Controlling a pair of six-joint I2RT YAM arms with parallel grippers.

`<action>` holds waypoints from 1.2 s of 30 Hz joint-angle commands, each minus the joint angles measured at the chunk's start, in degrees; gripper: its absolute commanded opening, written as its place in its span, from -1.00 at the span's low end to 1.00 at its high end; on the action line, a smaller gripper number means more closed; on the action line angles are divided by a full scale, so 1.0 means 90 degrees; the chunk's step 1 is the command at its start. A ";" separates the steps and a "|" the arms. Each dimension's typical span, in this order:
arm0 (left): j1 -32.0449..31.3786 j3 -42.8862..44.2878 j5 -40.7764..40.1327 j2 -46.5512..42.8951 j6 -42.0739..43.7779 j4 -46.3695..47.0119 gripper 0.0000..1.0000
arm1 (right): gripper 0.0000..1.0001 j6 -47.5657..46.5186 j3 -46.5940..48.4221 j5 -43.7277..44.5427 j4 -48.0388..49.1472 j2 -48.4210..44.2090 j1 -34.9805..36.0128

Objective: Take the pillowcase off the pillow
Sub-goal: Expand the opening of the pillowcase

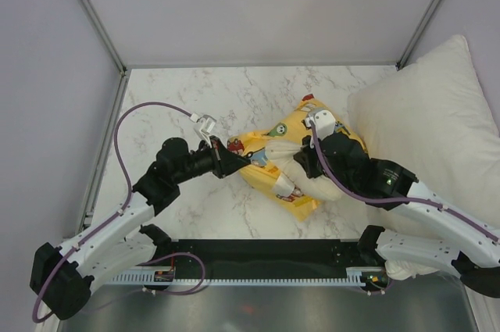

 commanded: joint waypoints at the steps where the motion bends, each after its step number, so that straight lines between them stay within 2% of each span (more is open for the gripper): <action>1: 0.0681 -0.0489 -0.1210 -0.0082 0.0248 -0.1865 -0.95 | -1.00 -0.0501 0.0416 0.2279 -0.0536 -0.0507 -0.0604; 8: 0.0769 -0.0499 -0.1220 -0.0053 0.0229 -0.1856 -0.96 | -1.00 -0.0550 0.0455 0.2191 -0.0575 -0.0546 -0.0692; 13: 0.0730 -0.0119 -0.0977 -0.0072 0.0433 -0.1680 -0.95 | -1.00 -0.0579 0.0396 0.1654 -0.0400 -0.0400 -0.0682; 18: 0.0321 0.0360 -0.0850 -0.0228 0.0142 -0.1029 -0.95 | -1.00 -0.0521 0.0260 0.1401 -0.0039 -0.0156 -0.0692; 19: 0.0233 0.0370 -0.0782 -0.0296 -0.0014 -0.0832 -0.85 | -1.00 -0.0521 0.0240 0.1313 0.0058 -0.0097 -0.0692; 20: 0.0126 0.0351 -0.0752 -0.0316 -0.0315 -0.0598 -0.65 | -1.00 -0.0501 0.0211 0.1293 0.0117 0.0019 -0.0692; 21: -0.0117 0.0350 -0.0752 -0.0345 -0.0434 -0.0219 -0.23 | -1.00 -0.0492 0.0162 0.1273 0.0157 0.0069 -0.0692; 22: -0.0245 0.0360 -0.0897 -0.0326 -0.0551 -0.0089 -0.01 | -1.00 -0.0491 0.0142 0.1254 0.0263 0.0118 -0.0692; 23: -0.0363 0.0418 -0.0937 -0.0297 -0.0698 0.0018 0.13 | -1.00 -0.0482 0.0104 0.1186 0.0322 0.0195 -0.0692; 24: -0.0557 0.0467 -0.0937 -0.0239 -0.0738 0.0097 0.37 | -1.00 -0.0482 0.0103 0.1146 0.0371 0.0216 -0.0692; 28: -0.0910 0.0818 -0.1034 0.0220 -0.0816 0.0176 0.65 | -1.00 -0.0452 0.0074 0.1010 0.0528 0.0333 -0.0692; 33: -0.1135 0.0868 -0.1064 0.0883 -0.0875 0.0634 0.87 | -1.00 -0.0433 0.0025 0.0824 0.0587 0.0343 -0.0692; 36: -0.1145 0.0878 -0.1230 0.1244 -0.0875 0.0868 0.94 | -1.00 -0.0384 -0.0082 0.0649 0.0645 0.0245 -0.0682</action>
